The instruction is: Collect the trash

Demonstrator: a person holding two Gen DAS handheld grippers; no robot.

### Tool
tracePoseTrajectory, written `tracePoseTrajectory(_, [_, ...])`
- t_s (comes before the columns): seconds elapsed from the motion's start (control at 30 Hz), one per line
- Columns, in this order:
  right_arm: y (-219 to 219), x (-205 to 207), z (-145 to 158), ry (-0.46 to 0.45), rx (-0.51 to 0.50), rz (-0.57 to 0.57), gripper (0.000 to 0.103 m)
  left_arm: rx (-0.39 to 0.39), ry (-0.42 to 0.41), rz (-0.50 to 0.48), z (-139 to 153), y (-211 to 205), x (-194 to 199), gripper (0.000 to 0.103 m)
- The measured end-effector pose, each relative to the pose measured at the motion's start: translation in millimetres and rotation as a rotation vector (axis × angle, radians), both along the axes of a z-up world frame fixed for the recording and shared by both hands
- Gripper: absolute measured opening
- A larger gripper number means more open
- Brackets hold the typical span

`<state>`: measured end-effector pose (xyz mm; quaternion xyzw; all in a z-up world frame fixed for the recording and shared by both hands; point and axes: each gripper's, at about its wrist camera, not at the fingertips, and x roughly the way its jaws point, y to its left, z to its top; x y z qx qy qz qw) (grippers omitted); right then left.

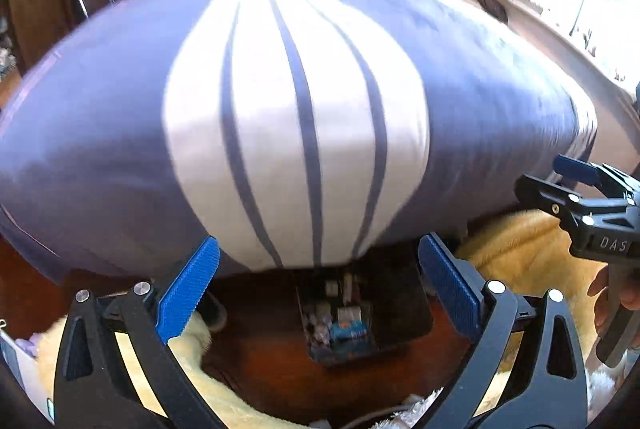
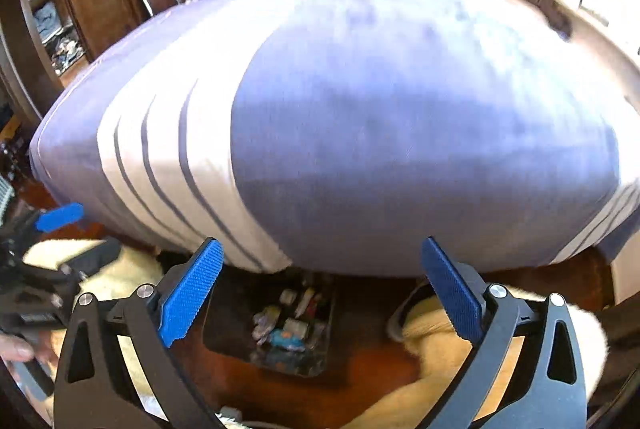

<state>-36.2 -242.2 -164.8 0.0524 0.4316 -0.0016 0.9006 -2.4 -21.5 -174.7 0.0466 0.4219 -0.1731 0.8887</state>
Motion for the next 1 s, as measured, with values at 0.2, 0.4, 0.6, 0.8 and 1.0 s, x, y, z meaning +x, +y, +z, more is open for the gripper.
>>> tracePoseTrajectory(0.2, [-10.9, -18.4, 49.9, -0.108, -0.055, -0.063, 0.1, -0.028, -0.15, 0.055, 59.0, 11.0, -14.3, 0.095])
tracePoseTrajectory(0.4, [-13.3, -37.3, 93.3, -0.237, -0.124, -0.123, 0.1, -0.04, -0.315, 0.073, 105.5, 16.4, -40.4, 0.095])
tracePoseTrajectory(0.6, [-17.4, -66.9, 139.4, -0.378, -0.097, -0.13, 0.1, -0.055, -0.45, 0.139, 142.3, 25.2, -61.3, 0.095])
tracePoseTrajectory(0.8, [-19.5, -107.8, 180.8, -0.561, -0.132, -0.169, 0.1, -0.07, -0.527, 0.173, 168.0, 35.8, -82.3, 0.095])
tracePoseTrajectory(1.0, [-18.5, -118.7, 190.3, -0.619, -0.152, -0.154, 0.1, -0.063, -0.562, 0.186, 175.4, 42.2, -92.9, 0.095])
